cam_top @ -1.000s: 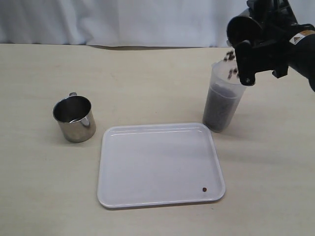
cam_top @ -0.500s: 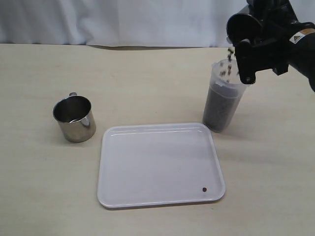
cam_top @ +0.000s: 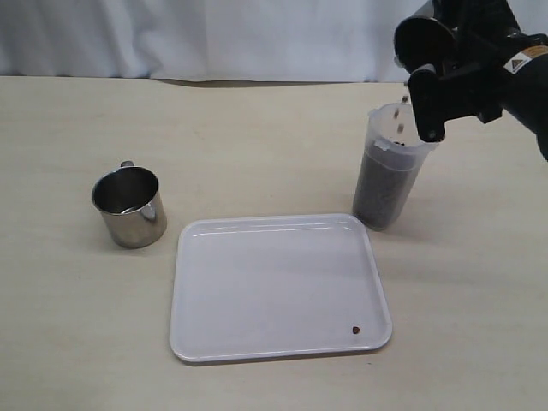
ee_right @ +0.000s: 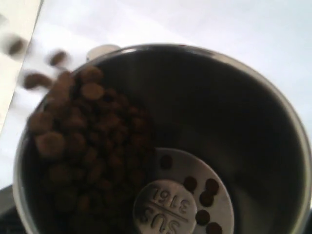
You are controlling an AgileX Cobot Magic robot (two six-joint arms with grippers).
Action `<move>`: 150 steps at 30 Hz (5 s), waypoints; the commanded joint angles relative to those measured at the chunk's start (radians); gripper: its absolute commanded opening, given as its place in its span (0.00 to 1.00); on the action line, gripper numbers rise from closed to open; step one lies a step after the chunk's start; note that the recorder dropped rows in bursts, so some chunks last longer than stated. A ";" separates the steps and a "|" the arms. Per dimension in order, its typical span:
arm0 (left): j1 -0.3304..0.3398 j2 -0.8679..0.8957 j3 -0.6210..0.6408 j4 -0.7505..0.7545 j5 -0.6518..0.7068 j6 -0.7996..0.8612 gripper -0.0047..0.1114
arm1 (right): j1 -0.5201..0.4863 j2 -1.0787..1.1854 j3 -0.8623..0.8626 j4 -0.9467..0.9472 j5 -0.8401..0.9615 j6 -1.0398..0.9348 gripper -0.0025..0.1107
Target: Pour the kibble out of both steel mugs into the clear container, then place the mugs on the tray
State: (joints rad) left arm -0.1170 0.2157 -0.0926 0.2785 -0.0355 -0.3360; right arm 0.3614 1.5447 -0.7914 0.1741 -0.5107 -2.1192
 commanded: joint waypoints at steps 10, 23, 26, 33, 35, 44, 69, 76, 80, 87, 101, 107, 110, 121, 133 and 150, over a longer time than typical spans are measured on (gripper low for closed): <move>0.002 -0.002 -0.001 -0.001 0.000 -0.003 0.04 | 0.001 -0.003 0.030 -0.055 -0.044 -0.003 0.07; 0.002 -0.002 -0.001 -0.001 0.000 -0.003 0.04 | 0.001 -0.003 0.030 -0.085 -0.049 -0.003 0.07; 0.002 -0.002 -0.001 -0.001 0.000 -0.003 0.04 | 0.001 -0.003 0.030 -0.089 -0.067 -0.003 0.07; 0.002 -0.002 -0.001 -0.001 0.000 -0.003 0.04 | 0.001 -0.003 0.030 -0.108 -0.089 -0.003 0.07; 0.002 -0.002 -0.001 -0.001 0.000 -0.003 0.04 | 0.001 -0.003 0.030 -0.112 -0.091 -0.003 0.07; 0.002 -0.002 -0.001 -0.001 0.000 -0.003 0.04 | 0.001 -0.003 0.030 -0.119 -0.166 -0.003 0.07; 0.002 -0.002 -0.001 -0.001 0.000 -0.003 0.04 | 0.001 -0.003 0.030 -0.146 -0.202 -0.003 0.07; 0.002 -0.002 -0.001 -0.001 0.000 -0.003 0.04 | 0.001 -0.003 0.030 -0.160 -0.194 -0.003 0.07; 0.002 -0.002 -0.001 -0.001 0.000 -0.003 0.04 | 0.001 -0.003 0.030 -0.162 -0.187 -0.003 0.07; 0.002 -0.002 -0.001 -0.001 0.000 -0.003 0.04 | 0.001 -0.003 0.030 -0.169 -0.145 -0.003 0.07; 0.002 -0.002 -0.001 -0.001 0.000 -0.003 0.04 | 0.002 -0.003 0.037 -0.189 -0.096 -0.003 0.07; 0.002 -0.002 -0.001 -0.001 0.000 -0.003 0.04 | 0.002 -0.008 0.037 -0.204 -0.269 -0.003 0.07; 0.002 -0.002 -0.001 -0.001 0.000 -0.003 0.04 | 0.002 -0.009 0.037 -0.204 -0.264 -0.003 0.07; 0.002 -0.002 -0.001 -0.003 0.000 -0.003 0.04 | 0.002 -0.009 0.037 -0.194 -0.252 -0.003 0.07; 0.002 -0.002 -0.001 -0.003 0.000 -0.003 0.04 | 0.002 -0.007 0.048 -0.161 -0.052 -0.003 0.07; 0.002 -0.002 -0.001 0.000 0.000 -0.003 0.04 | 0.002 -0.007 0.050 -0.059 -0.082 -0.002 0.07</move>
State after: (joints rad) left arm -0.1170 0.2157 -0.0926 0.2785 -0.0355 -0.3383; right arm 0.3614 1.5429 -0.7390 0.0973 -0.5755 -2.1173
